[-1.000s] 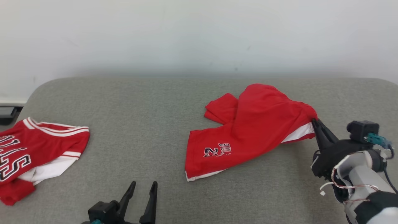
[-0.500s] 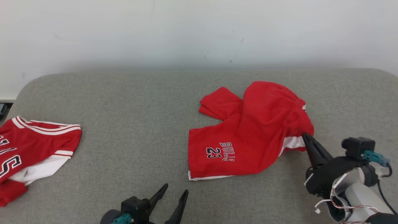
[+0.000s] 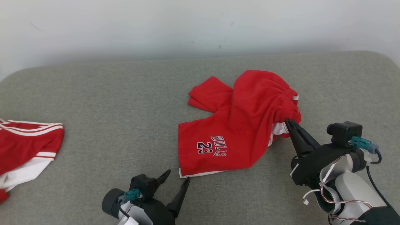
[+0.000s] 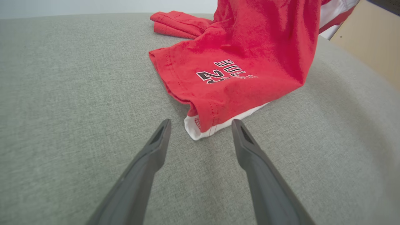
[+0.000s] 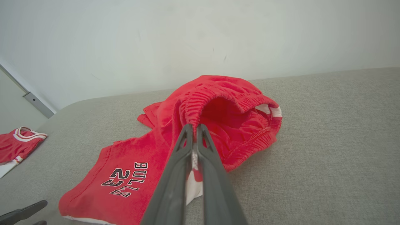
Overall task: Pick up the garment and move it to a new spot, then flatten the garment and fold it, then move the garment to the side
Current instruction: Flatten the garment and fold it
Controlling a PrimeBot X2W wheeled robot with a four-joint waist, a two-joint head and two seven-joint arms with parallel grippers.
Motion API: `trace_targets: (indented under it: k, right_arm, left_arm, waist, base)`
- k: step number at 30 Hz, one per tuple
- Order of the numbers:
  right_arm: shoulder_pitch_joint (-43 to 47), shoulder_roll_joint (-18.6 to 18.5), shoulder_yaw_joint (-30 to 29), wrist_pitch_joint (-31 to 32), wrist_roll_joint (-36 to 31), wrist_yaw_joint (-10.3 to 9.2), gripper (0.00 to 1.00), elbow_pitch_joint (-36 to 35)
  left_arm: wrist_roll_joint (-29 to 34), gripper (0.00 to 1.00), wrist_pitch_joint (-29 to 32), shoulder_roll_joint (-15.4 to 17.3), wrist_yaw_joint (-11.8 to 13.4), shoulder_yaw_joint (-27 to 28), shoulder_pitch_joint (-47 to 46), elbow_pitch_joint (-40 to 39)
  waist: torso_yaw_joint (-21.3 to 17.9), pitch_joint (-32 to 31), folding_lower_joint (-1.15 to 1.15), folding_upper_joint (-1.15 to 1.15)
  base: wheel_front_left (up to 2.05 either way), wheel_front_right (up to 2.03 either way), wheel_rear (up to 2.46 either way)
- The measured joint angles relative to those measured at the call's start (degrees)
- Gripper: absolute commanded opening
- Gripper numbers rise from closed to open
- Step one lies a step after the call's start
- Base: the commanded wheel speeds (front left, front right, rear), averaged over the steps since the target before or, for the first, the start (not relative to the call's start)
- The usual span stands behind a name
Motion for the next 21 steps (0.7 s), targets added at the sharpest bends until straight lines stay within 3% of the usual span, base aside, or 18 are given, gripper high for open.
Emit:
trace_targets:
  k: [9,10,11,12,13,17,21]
  right_arm:
    - [0.1,-0.5,-0.4,3.0,-0.2,-2.81,0.00,-5.5]
    - [0.1,-0.6,-0.6,3.0,-0.2,-3.03,0.00,-5.9]
    - [0.1,-0.9,-0.8,3.4,-0.2,-3.34,0.00,-6.3]
    - [0.1,-0.9,-0.8,3.4,-0.2,-3.34,0.00,-6.3]
    - [0.1,-1.1,-0.9,3.6,-0.2,-3.65,0.00,-6.8]
    - [1.0,-1.5,-1.7,4.5,-0.2,-4.94,0.00,-8.4]
    - [1.4,-1.6,-2.4,5.2,0.3,-5.05,0.00,-8.9]
  left_arm:
    - [-0.8,1.00,0.0,-0.5,-0.1,-2.5,-4.3,5.5]
    - [-1.0,0.69,0.0,-0.5,-0.1,-3.4,-4.7,5.7]
    - [-1.2,0.69,0.0,-0.6,-0.1,-4.0,-5.0,6.0]
    - [-1.2,0.45,0.0,-0.6,-0.1,-4.0,-5.0,6.0]
    - [-1.3,0.00,0.0,-0.7,-0.1,-4.7,-5.4,6.5]
    - [-2.4,0.00,-0.8,-0.8,-0.1,-4.9,-6.7,8.6]
    - [-5.1,0.00,-2.1,-0.7,-0.1,-3.4,-6.7,8.8]
  waist:
    - [-2.5,2.6,0.00,0.00]
    - [-2.7,2.8,0.00,0.00]
    - [-2.8,3.0,0.00,0.00]
    - [-2.8,3.0,0.00,0.00]
    - [-2.9,3.2,0.00,0.00]
    - [-2.5,3.4,0.00,0.00]
    - [-1.6,3.0,0.00,0.00]
  base:
    - [0.00,0.00,0.00]
    - [0.00,0.00,0.00]
    - [0.00,0.00,0.00]
    - [0.00,0.00,0.00]
    - [0.00,0.00,0.00]
    - [0.00,0.00,0.00]
    - [0.00,0.00,0.00]
